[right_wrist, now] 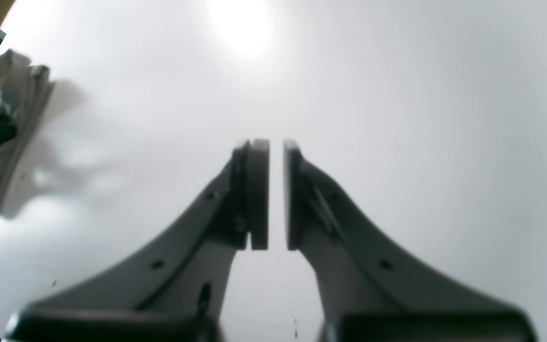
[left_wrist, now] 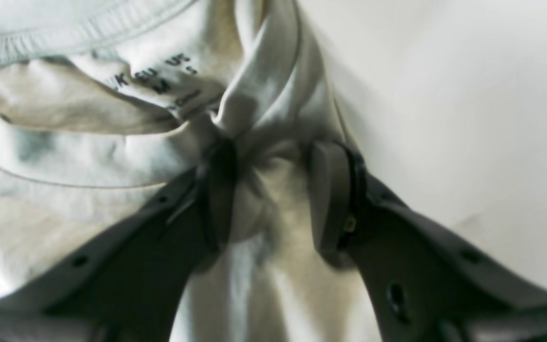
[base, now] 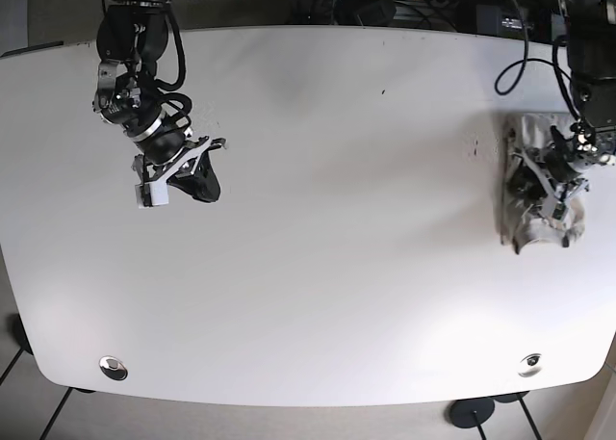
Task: Fold the T-shirt properly
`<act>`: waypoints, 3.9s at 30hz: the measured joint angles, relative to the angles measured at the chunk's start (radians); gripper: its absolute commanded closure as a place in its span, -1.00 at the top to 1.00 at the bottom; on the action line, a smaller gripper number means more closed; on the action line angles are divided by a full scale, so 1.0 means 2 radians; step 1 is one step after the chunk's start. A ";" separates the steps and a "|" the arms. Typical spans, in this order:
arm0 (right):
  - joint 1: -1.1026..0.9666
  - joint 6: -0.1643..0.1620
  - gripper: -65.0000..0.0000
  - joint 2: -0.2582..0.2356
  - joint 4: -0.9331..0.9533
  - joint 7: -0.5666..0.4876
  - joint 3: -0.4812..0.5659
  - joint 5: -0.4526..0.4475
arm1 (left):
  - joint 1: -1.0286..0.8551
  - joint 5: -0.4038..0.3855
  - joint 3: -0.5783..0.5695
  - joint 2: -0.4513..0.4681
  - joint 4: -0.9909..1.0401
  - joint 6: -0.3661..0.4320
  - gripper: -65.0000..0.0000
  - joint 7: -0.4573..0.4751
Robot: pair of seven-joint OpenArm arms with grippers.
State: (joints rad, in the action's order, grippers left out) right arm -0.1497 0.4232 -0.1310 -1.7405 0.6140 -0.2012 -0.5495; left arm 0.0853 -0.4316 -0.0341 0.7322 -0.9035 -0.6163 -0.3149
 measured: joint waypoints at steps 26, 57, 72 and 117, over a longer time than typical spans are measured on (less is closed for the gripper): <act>-0.046 0.000 -0.87 -0.027 -0.056 0.000 -0.006 0.001 | -0.042 0.096 0.154 -0.051 -0.289 -0.044 -0.27 -0.113; -0.068 0.008 -0.87 -0.052 -0.054 -0.003 -0.004 0.095 | -0.255 0.340 0.032 -0.443 -0.513 0.200 -0.27 0.100; 0.042 0.004 0.23 -0.045 -0.035 0.000 0.166 0.103 | -0.306 0.230 0.166 -0.441 -0.519 0.204 -0.27 0.098; -0.157 0.011 -0.01 -0.094 -0.109 -0.093 0.170 0.149 | -0.287 0.230 0.187 -0.412 -0.473 0.200 -0.27 0.098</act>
State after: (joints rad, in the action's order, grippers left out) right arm -0.4633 0.4446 -0.3187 -1.9591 0.4290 0.1387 -0.2508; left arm -0.4881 0.0284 0.3397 -0.0910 -1.8488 -0.2169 -0.1196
